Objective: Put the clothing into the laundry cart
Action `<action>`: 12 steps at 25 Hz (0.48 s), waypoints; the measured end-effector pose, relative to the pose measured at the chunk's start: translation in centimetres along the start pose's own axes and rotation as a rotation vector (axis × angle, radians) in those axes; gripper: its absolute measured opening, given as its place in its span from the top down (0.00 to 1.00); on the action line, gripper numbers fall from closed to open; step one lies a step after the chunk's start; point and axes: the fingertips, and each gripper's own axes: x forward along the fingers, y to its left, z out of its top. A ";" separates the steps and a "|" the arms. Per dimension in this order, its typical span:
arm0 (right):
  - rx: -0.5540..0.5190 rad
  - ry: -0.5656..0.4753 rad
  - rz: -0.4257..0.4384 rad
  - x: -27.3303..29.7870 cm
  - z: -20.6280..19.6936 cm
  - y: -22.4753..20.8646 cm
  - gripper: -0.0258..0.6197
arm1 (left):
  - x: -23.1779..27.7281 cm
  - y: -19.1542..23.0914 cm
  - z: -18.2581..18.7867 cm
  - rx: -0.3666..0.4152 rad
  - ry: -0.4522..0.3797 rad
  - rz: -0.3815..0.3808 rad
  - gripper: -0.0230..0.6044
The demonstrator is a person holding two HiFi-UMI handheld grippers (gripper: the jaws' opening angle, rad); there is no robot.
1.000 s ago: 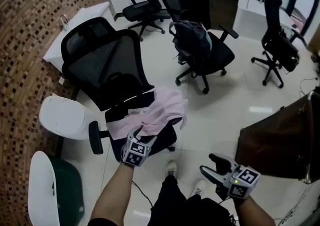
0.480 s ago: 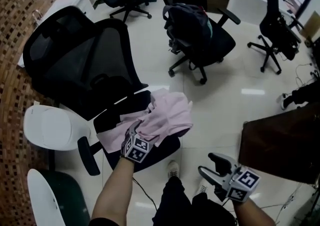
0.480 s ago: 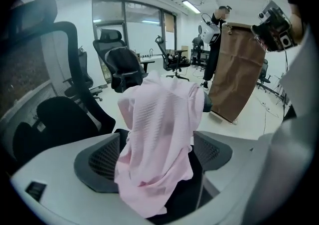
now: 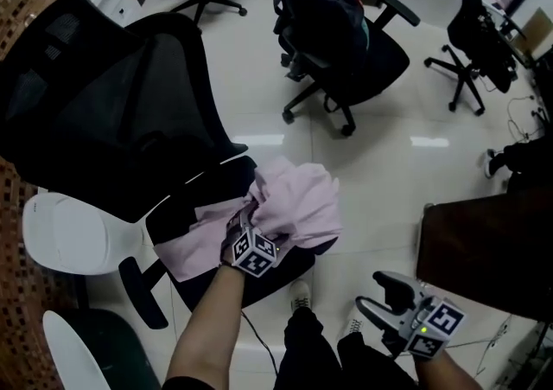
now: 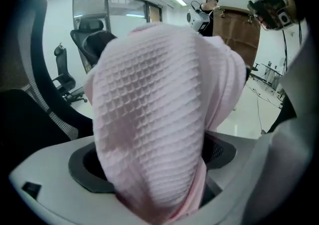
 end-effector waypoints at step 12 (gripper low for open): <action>0.069 -0.038 -0.018 0.6 -0.7 -1.4 0.50 | 3.1 -4.2 3.0 -0.001 -0.082 -0.184 0.80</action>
